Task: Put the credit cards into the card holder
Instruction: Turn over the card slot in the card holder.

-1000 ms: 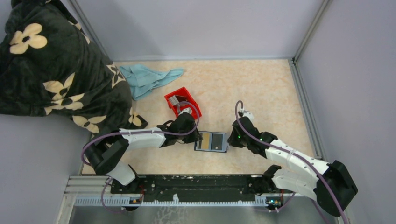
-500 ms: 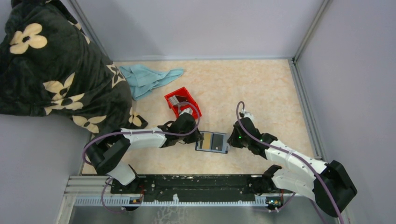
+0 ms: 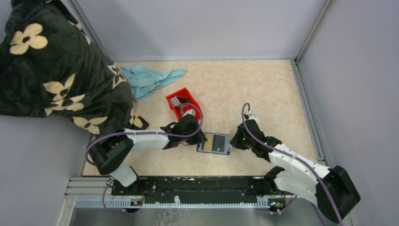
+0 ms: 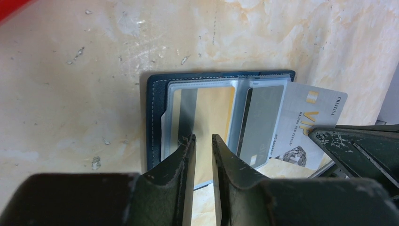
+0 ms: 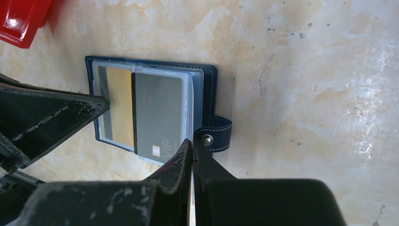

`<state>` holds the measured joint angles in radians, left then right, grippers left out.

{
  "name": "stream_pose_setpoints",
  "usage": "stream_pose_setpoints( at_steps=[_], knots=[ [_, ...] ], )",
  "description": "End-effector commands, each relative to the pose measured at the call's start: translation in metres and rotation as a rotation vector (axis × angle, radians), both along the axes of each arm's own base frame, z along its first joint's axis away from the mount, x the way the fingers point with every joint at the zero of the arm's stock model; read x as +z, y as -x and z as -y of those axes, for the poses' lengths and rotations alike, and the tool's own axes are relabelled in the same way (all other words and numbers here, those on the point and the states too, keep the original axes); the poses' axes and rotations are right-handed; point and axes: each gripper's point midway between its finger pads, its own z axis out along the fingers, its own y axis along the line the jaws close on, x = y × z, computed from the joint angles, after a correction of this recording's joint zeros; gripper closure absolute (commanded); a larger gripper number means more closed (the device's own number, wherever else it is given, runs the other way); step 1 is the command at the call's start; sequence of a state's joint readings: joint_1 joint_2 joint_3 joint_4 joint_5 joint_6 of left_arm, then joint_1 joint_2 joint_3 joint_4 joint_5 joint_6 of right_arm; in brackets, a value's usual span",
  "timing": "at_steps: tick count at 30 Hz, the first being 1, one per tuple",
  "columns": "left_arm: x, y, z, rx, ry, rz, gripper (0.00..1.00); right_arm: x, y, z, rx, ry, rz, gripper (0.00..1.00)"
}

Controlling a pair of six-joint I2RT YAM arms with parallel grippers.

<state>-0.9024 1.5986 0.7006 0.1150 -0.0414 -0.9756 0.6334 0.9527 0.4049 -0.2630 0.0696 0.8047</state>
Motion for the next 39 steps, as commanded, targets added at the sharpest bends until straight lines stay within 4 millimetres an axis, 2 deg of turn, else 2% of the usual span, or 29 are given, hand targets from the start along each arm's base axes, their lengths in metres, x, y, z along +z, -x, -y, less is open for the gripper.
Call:
stream_pose_setpoints(
  at_steps=[1, 10, 24, 39],
  knots=[
    [-0.036, 0.019, -0.019, -0.015, -0.117, -0.087, 0.74, 0.004, -0.003, -0.004, -0.003, -0.043, 0.013, 1.00],
    [-0.037, 0.024, -0.025, -0.005, -0.112, -0.089, 0.74, 0.010, -0.004, -0.014, 0.006, -0.111, 0.022, 1.00],
    [-0.042, 0.027, -0.025, -0.005, -0.133, -0.098, 0.74, 0.042, -0.012, -0.022, 0.023, -0.167, 0.090, 1.00],
    [-0.047, 0.031, -0.035, -0.023, -0.167, -0.091, 0.77, 0.068, -0.024, -0.044, 0.072, -0.219, 0.138, 1.00]
  ],
)
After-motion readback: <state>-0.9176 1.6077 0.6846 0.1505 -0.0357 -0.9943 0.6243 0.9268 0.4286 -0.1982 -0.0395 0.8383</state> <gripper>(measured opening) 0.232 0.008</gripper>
